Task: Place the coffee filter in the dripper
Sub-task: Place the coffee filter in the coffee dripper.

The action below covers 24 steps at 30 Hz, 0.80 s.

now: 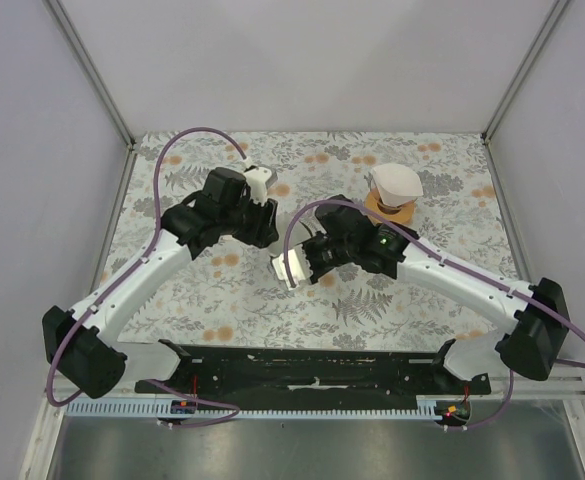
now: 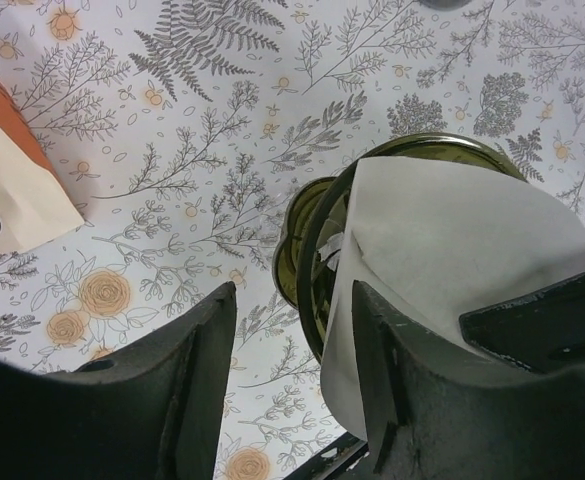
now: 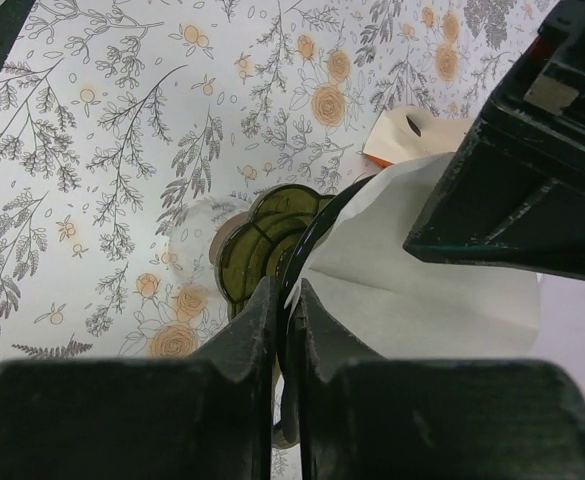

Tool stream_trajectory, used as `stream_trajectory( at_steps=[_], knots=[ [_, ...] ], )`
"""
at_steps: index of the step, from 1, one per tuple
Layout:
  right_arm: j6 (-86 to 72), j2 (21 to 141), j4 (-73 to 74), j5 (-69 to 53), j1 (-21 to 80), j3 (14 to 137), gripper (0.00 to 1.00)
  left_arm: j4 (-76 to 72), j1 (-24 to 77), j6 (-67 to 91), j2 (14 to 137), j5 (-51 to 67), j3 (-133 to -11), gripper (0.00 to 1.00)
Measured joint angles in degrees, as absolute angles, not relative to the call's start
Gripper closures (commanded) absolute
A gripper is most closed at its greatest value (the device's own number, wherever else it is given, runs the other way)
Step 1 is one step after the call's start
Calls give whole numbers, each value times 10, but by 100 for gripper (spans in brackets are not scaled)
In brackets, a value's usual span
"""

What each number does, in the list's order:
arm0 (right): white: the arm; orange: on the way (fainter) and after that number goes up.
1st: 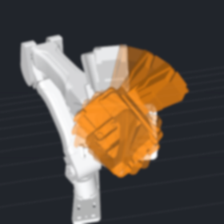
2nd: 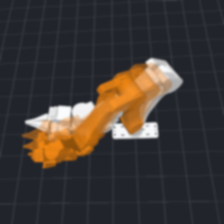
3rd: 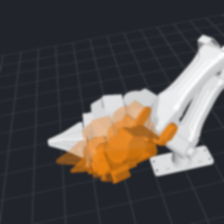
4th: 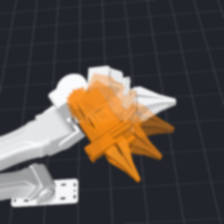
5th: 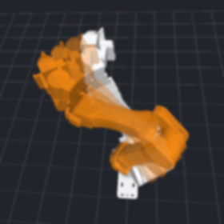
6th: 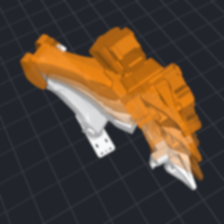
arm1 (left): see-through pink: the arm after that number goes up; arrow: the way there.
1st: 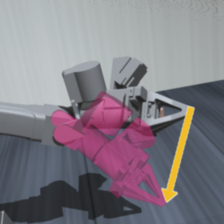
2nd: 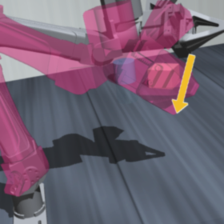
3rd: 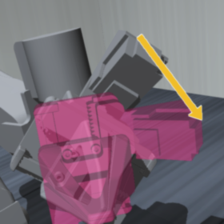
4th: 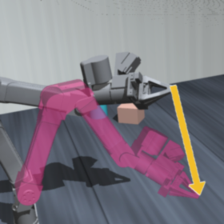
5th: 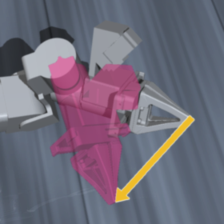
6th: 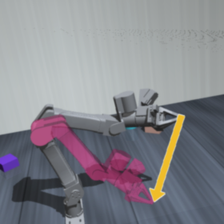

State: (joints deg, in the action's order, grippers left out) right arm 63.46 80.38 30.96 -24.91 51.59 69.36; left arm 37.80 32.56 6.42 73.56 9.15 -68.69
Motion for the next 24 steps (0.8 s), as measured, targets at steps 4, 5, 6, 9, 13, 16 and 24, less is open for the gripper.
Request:
stream_trajectory(
  at_steps=[4,5,6,9,13,16,24],
  knots=[
    [641,810,312,-244,517,701,94,392,326,64,739,93,-713,33],
    [642,813,314,-245,517,704,94,394,326,64,740,93,-724,31],
    [644,817,314,-245,517,707,94,399,326,65,741,94,-736,30],
    [646,825,321,-245,517,717,94,411,326,65,741,93,-774,30],
    [648,836,338,-245,517,734,92,416,326,63,737,93,-801,40],
    [651,841,348,-246,517,742,91,419,326,55,732,83,-788,46],
    [658,858,359,-253,516,757,65,420,339,-7,735,29,-728,45]
  ],
)
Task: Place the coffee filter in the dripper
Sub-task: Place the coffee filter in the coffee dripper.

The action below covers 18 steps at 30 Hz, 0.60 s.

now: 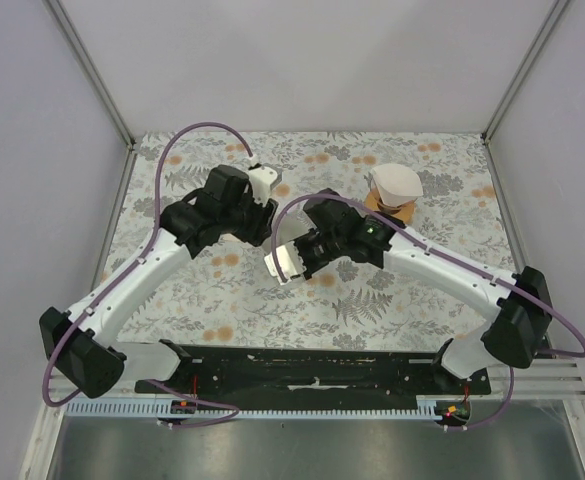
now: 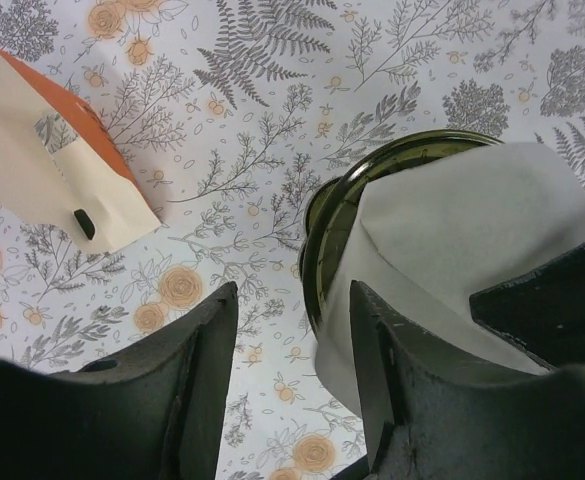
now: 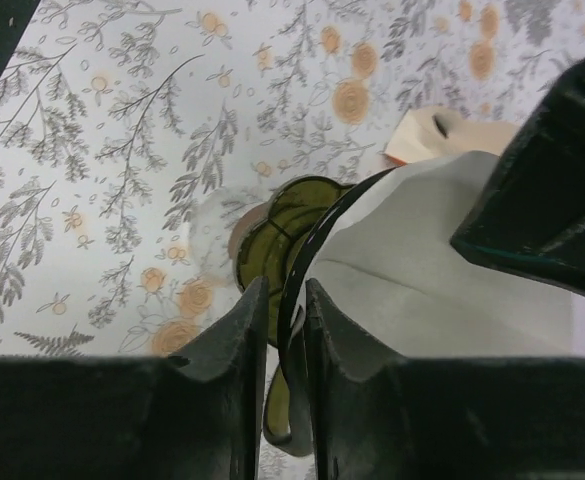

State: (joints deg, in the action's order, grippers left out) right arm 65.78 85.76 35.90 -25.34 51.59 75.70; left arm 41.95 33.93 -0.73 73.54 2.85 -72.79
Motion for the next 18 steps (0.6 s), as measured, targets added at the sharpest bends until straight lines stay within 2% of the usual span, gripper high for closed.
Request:
stream_trajectory(
  at_steps=[3,10,18],
  knots=[
    [657,872,381,-253,515,757,57,416,357,-28,738,17,-723,46],
    [658,884,387,-257,514,756,55,401,370,-49,742,7,-707,49],
    [645,867,391,-274,514,755,32,394,370,-57,742,-1,-698,50]
  ],
)
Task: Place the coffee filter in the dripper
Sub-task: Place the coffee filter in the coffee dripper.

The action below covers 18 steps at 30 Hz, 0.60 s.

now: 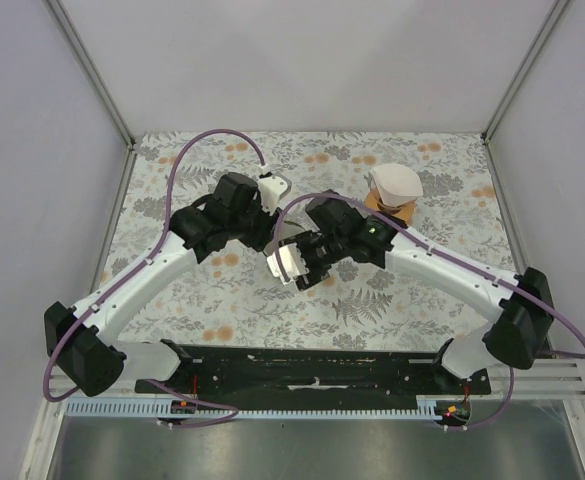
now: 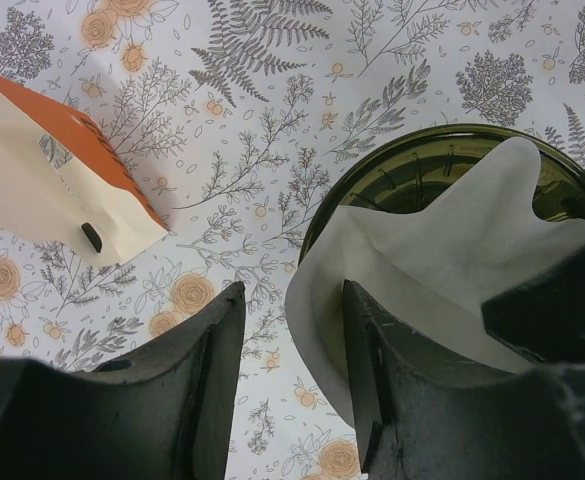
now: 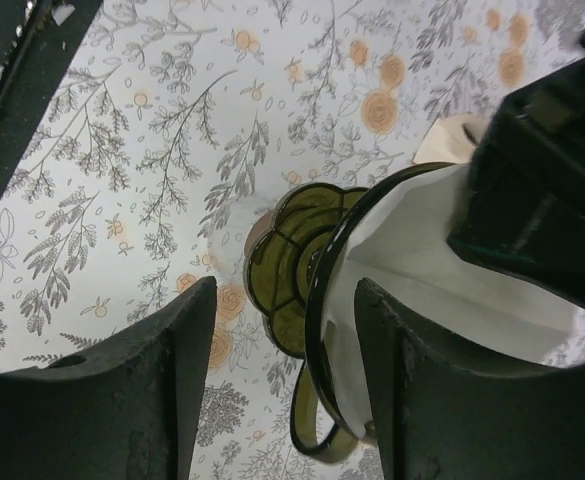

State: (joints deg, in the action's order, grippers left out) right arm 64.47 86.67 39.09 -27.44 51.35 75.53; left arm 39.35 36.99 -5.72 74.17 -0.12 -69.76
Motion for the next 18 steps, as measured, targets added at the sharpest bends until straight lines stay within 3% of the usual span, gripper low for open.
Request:
stream_trajectory(
  at_steps=[4,9,14,18],
  knots=[
    [619,815,386,-310,506,754,23,394,370,-60,742,-1,-698,51],
    [542,737,347,-391,465,754,20,394,370,-62,742,0,-698,52],
    [341,712,255,-395,395,754,20,394,371,-62,742,0,-698,52],
    [205,753,214,-354,364,755,12,394,372,-62,742,0,-698,52]
  ],
)
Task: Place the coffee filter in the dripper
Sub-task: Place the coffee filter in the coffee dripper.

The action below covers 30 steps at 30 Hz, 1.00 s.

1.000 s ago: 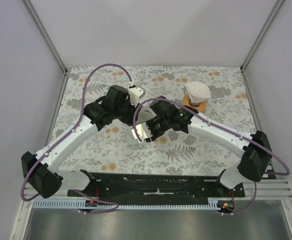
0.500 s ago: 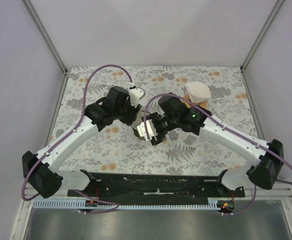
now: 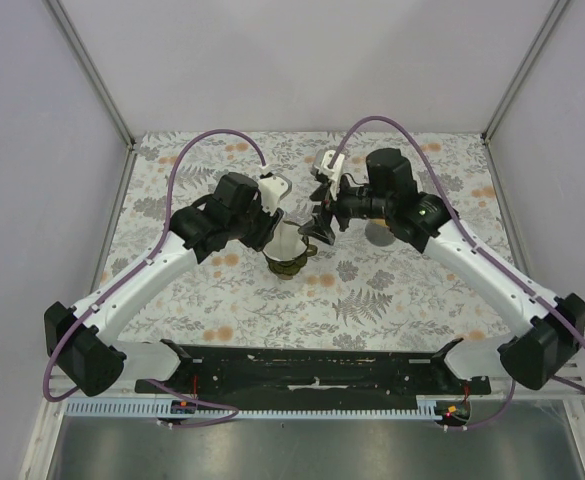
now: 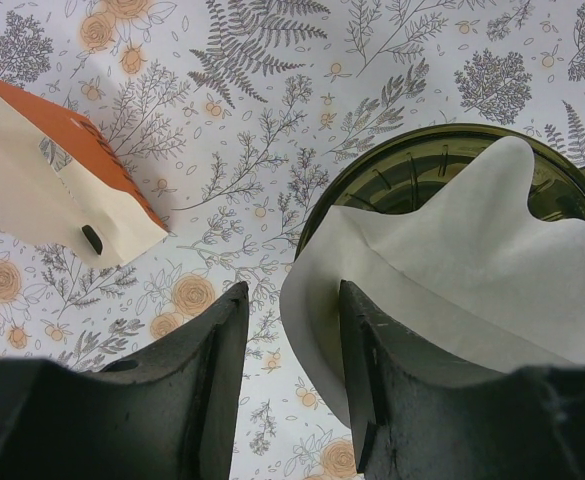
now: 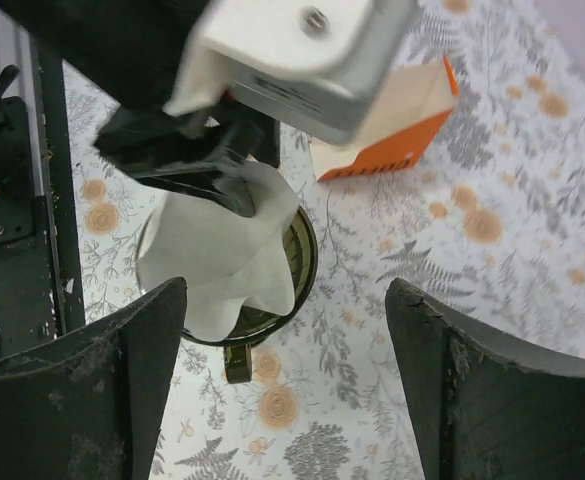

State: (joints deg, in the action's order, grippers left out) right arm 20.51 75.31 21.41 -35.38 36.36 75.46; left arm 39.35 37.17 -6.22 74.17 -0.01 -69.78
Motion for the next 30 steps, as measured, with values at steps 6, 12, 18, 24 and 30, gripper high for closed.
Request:
stream_trajectory(
  at_steps=[6,12,18,24,30],
  knots=[
    [71,813,178,-309,361,722,11,394,372,-62,742,0,-698,52],
    [5,853,130,-296,362,717,18,394,373,-62,742,0,-698,52],
    [-2,890,117,-300,362,717,42,394,374,-62,742,0,-698,52],
    [10,900,123,-303,368,718,85,393,374,-62,743,0,-701,52],
    [18,900,135,-300,373,724,41,393,375,-62,744,0,-705,52]
  ],
)
